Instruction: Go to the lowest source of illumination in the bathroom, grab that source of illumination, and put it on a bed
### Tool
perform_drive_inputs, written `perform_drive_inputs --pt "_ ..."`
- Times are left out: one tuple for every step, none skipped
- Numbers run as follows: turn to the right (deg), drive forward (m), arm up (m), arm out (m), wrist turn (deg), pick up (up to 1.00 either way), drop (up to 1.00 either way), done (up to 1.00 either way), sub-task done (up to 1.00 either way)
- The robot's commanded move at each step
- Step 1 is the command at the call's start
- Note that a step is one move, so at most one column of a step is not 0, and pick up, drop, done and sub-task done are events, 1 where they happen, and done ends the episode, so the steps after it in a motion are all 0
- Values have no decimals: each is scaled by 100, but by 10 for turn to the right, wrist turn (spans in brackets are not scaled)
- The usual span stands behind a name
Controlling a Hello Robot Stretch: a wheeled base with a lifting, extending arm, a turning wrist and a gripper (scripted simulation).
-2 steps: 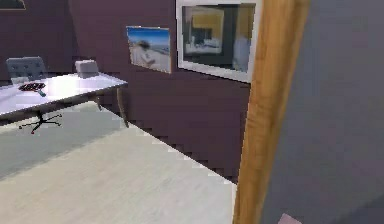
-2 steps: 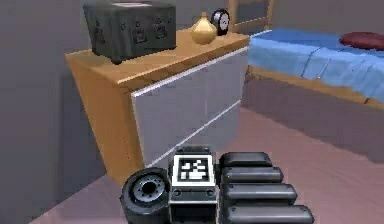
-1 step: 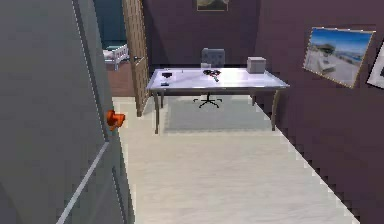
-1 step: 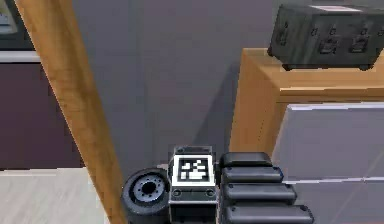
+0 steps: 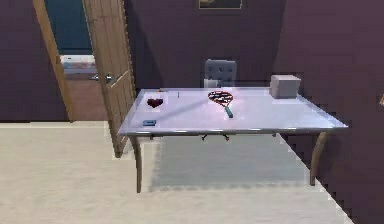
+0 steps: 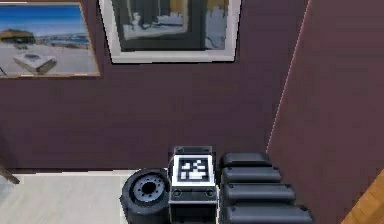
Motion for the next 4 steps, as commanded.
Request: perform_drive_inputs --pt "-90 0 0 0 0 0 0 0 0" --pt "0 30 0 0 0 0 0 0 0" --pt "-270 0 0 0 0 0 0 0 0" --pt "0 35 0 0 0 0 0 0 0"
